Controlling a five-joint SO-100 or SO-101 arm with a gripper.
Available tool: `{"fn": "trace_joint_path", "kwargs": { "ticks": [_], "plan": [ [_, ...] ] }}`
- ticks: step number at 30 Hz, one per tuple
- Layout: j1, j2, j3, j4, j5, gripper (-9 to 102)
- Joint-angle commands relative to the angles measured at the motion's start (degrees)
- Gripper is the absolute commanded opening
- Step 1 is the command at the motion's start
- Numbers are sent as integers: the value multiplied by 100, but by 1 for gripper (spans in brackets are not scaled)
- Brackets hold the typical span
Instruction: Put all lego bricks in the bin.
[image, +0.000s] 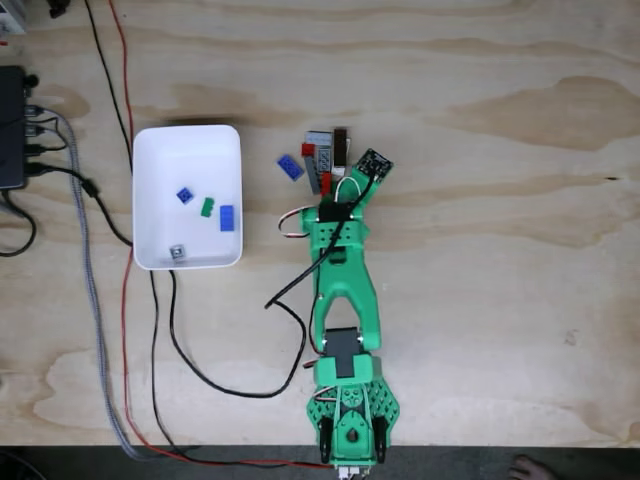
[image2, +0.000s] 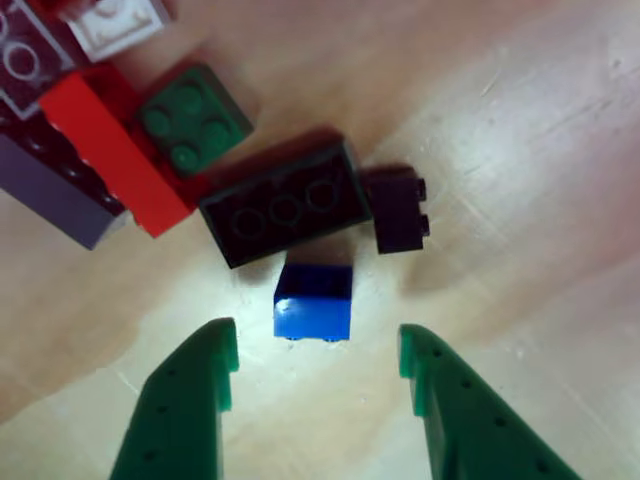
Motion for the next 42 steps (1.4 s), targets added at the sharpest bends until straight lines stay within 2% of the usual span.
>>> {"fn": "trace_joint_path", "kwargs": {
  "ticks": [1, 12, 15, 19, 22, 25, 29, 32, 34, 36, 37, 39, 42],
  "plan": [
    [-53, -44, -70, -211, 26, 16],
    [-79, -237, -79, -545, -35, 10],
    [-114, -237, -79, -633, -18, 1],
    [-185, 352, -26, -642, 264, 0],
    [-694, 1872, -431, 220, 589, 0],
    [-1925, 3041, -1731, 1354, 729, 0],
    [-3322, 1608, -4113, 2505, 932, 0],
    [-3709, 272, -4729, 2479, 1002, 0],
    [-3771, -334, -4834, 2259, 1143, 2],
    [-3806, -642, -4667, 2171, 1204, 19],
    [-3788, -642, -4526, 2153, 1230, 22],
    [-3516, -281, -4228, 1978, 1415, 27],
    [-2830, 703, -4069, 2197, 1441, 27]
  ]
}}
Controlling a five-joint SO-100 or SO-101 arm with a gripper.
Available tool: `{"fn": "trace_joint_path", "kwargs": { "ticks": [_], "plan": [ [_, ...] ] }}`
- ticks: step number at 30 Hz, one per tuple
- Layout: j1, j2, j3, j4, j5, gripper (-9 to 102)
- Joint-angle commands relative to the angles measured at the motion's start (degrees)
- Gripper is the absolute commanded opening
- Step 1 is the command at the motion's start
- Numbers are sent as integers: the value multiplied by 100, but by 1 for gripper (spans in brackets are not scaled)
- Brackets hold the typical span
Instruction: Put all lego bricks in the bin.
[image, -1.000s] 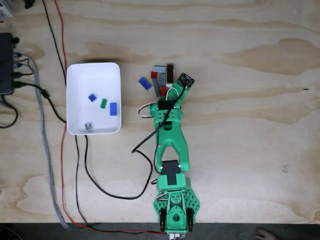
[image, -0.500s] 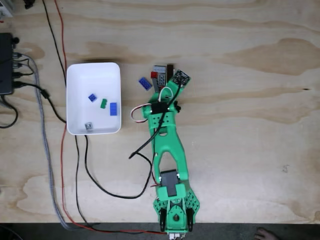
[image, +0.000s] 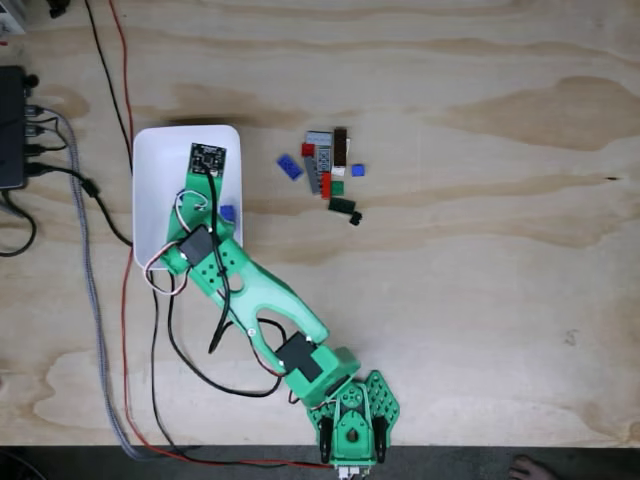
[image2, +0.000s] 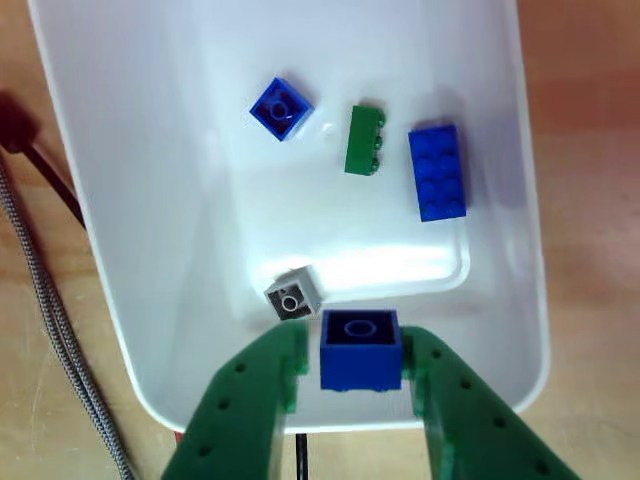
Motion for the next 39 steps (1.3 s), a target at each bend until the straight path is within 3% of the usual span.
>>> {"fn": "trace_joint_path", "kwargs": {
  "ticks": [1, 7, 9, 12, 15, 22, 30, 39],
  "plan": [
    [1195, 1521, 18, 44, 167, 27],
    [2637, 2514, 1169, -325, -378, 31],
    [3305, 2742, 1547, -404, -501, 27],
    [4509, 3234, 2777, -1195, -712, 26],
    [5150, 3278, 3762, -1406, -1433, 23],
    [4649, 1995, 4825, -2083, -3067, 20],
    [4078, 686, 4456, -2777, -3085, 19],
    [4333, 378, 4368, -3261, -3287, 11]
  ]
}}
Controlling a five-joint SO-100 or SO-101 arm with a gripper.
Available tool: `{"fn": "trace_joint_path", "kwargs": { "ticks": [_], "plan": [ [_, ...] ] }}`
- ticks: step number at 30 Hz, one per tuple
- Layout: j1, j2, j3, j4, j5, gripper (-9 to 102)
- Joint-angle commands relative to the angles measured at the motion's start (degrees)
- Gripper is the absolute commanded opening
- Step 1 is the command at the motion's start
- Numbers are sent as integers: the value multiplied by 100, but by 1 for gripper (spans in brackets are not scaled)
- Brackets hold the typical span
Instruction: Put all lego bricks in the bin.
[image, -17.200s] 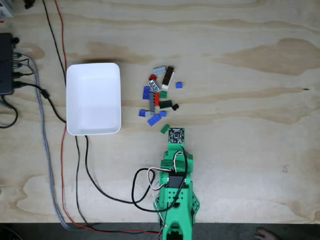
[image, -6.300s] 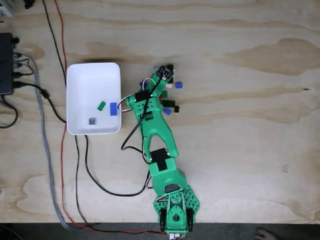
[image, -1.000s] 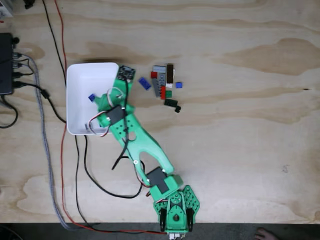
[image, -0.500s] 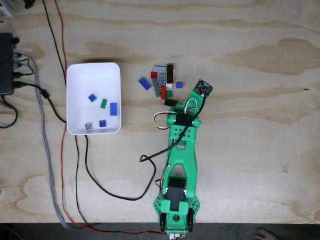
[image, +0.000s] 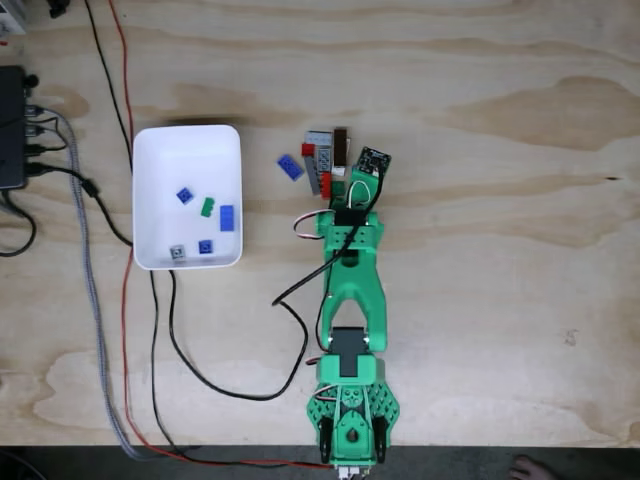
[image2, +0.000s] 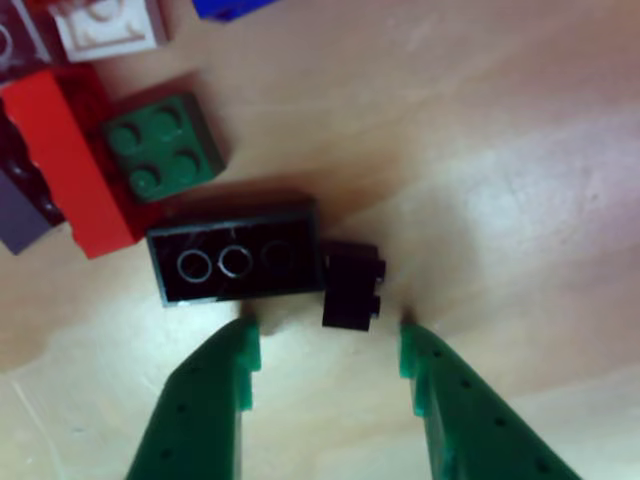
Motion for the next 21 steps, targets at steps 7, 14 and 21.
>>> {"fn": "trace_joint_path", "kwargs": {
  "ticks": [7, 14, 21],
  "plan": [
    [97, 26, -185, -439, -88, 0],
    [-492, 2329, 0, 18, 1169, 0],
    [-2813, 2162, -3665, 2505, 2549, 0]
  ]
}}
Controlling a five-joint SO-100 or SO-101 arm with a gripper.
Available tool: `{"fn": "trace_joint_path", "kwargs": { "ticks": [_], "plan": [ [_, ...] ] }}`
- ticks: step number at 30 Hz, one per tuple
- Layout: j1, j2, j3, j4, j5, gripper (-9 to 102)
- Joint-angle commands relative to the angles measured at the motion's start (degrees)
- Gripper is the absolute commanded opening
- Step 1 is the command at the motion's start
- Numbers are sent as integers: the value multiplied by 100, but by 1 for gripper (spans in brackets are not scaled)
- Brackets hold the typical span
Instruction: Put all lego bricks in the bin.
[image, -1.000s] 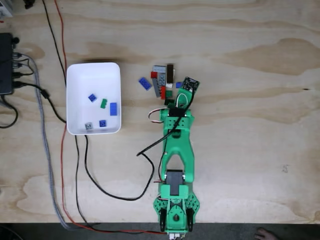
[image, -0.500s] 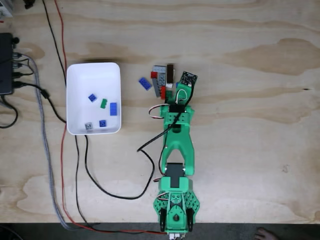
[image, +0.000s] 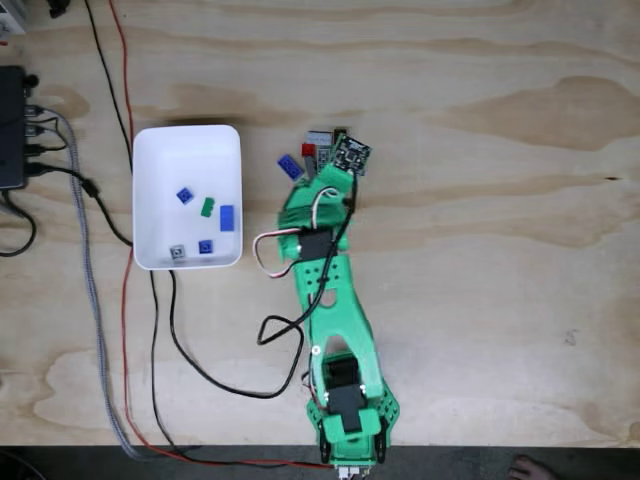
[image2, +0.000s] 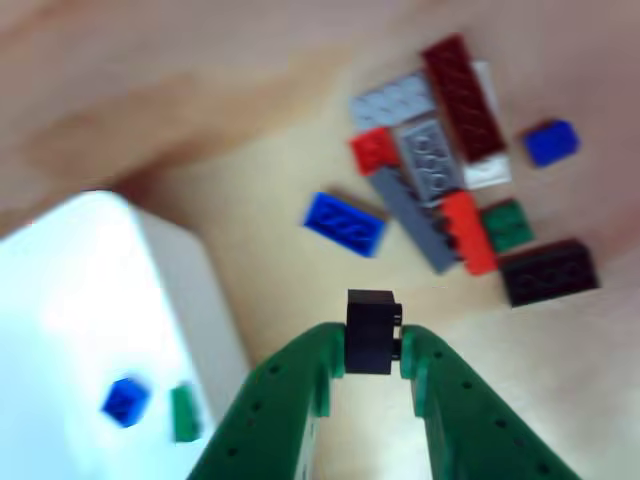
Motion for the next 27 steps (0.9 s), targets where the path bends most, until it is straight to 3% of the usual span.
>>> {"fn": "trace_joint_path", "kwargs": {
  "ticks": [1, 5, 6, 8, 10, 14, 16, 19, 23, 27],
  "plan": [
    [-1591, -765, -2566, 1556, 501, 0],
    [-2294, -2707, -3779, 1925, 580, 1],
    [-2347, -2997, -3850, 1846, 615, 8],
    [-2320, -3208, -3735, 1503, 835, 36],
    [-2268, -3103, -3560, 1266, 1011, 49],
    [-2171, -2936, -3524, 1160, 1134, 61],
    [-2021, -2689, -3524, 1151, 1187, 54],
    [-1257, -1854, -3437, 1099, 1362, 0],
    [255, -870, -2013, 1521, 167, 0],
    [905, -1389, 211, 536, -1424, 0]
  ]
}}
